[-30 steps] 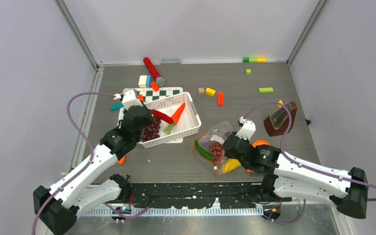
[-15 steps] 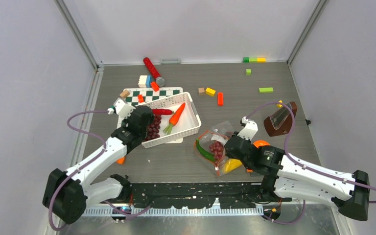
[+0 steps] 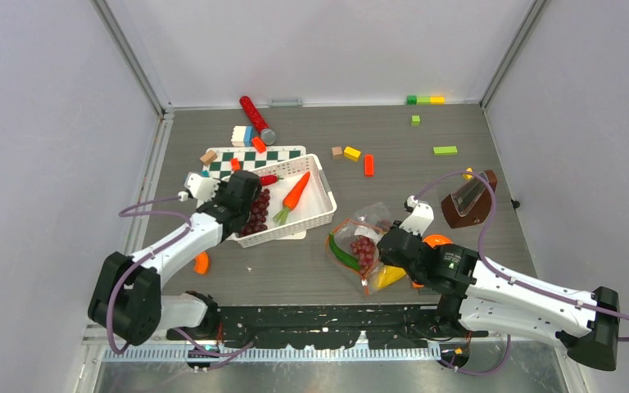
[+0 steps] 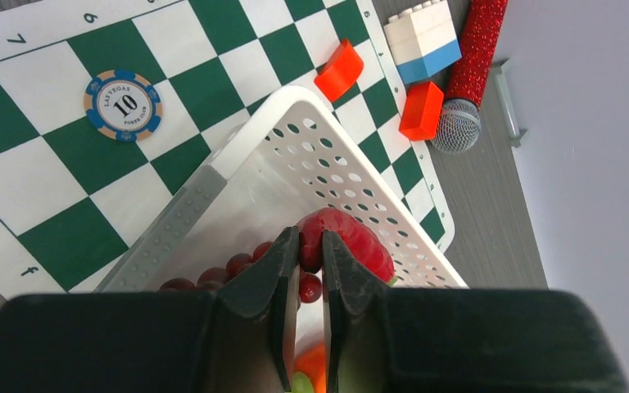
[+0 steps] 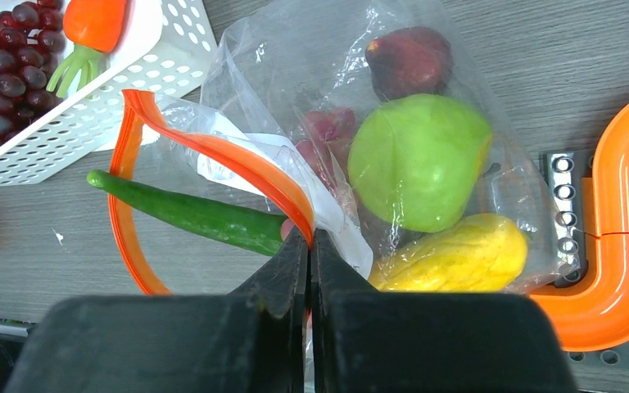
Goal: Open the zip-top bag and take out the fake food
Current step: Place the fake vegetable in the bin.
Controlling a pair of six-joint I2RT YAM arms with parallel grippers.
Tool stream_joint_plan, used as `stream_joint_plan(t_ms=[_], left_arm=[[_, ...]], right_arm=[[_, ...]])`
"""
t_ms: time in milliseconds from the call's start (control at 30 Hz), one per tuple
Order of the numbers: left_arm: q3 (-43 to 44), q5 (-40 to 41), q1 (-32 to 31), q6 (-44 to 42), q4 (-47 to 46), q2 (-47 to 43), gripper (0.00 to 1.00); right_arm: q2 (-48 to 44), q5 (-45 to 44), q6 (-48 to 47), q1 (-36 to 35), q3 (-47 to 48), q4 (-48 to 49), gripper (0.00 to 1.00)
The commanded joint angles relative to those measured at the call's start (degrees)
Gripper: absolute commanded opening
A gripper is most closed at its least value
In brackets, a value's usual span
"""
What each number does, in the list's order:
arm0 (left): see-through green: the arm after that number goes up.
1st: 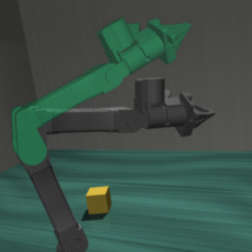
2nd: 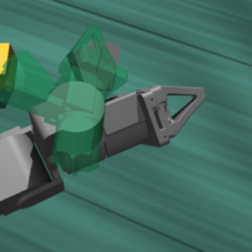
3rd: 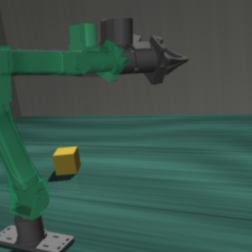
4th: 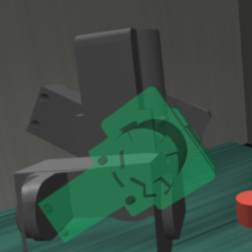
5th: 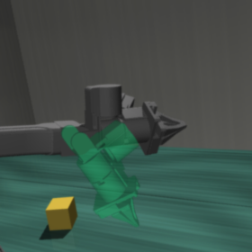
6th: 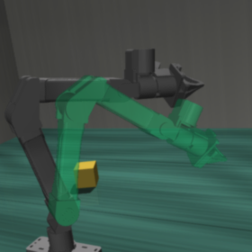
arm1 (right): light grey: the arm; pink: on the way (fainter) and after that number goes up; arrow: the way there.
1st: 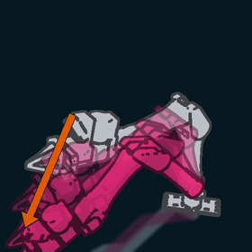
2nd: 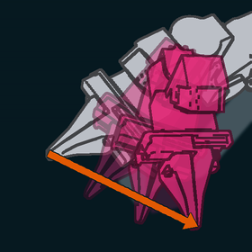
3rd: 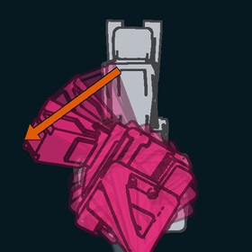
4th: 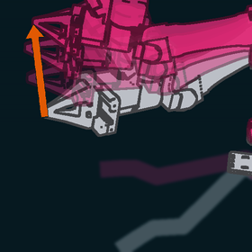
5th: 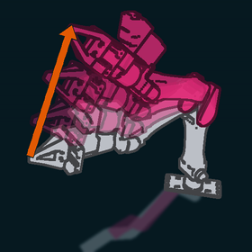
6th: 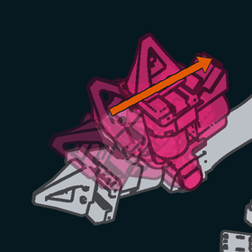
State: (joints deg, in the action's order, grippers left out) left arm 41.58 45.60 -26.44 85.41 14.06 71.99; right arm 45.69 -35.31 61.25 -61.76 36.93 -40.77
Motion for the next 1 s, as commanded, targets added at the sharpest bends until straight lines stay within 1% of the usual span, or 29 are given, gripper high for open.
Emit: stream_joint_plan(t_ms=[0,100,233,400,433,500,600,700,767,800,867,967], left_arm=[[3.27,2.56,2.04,1.10,0.29,2.22,0.12],[3.53,1.15,3.35,-0.66,-0.70,3.78,0.22],[4.84,-1.65,4.57,-4.10,-0.17,5.12,0.44],[7.31,-2.81,5.16,-9.53,1.97,3.82,0.68],[7.97,-3.17,5.17,-11.50,1.99,3.13,0.71],[9.48,-4.59,5.17,-16.00,2.27,1.95,0.73],[11.90,-10.56,5.17,-25.36,2.08,0.33,0.72],[13.34,-22.73,5.05,-33.58,1.14,-0.05,0.63],[13.57,-29.15,4.09,-36.16,2.29,0.05,0.58],[13.24,-30.63,3.08,-36.72,3.58,-0.34,0.57],[11.41,-30.78,0.44,-37.29,3.89,-1.99,0.55],[9.02,-27.61,-5.63,-37.75,3.99,-4.95,0.54]], right_arm=[[0.10,-1.87,0.88,0.00,0.51,0.15,0.00],[0.35,-1.79,0.80,-0.03,0.53,0.15,0.00],[0.44,-1.91,0.79,-0.03,0.52,0.16,0.00],[0.66,-1.87,0.47,-0.01,0.81,0.17,0.00],[0.64,-1.93,0.42,0.02,0.88,0.15,0.00],[0.51,-1.95,0.02,0.00,0.99,0.23,0.00],[0.18,-1.96,-1.03,-0.03,1.06,0.34,0.00],[-0.32,-1.71,-1.67,-0.03,0.72,1.09,0.00],[-0.54,-1.46,-1.99,-0.03,0.55,1.56,0.00],[-0.61,-1.37,-2.05,-0.03,0.50,1.61,0.00],[-0.46,-1.33,-2.09,-0.03,0.39,1.62,0.00],[-0.05,-1.26,-2.28,-0.03,0.33,1.79,0.00]])
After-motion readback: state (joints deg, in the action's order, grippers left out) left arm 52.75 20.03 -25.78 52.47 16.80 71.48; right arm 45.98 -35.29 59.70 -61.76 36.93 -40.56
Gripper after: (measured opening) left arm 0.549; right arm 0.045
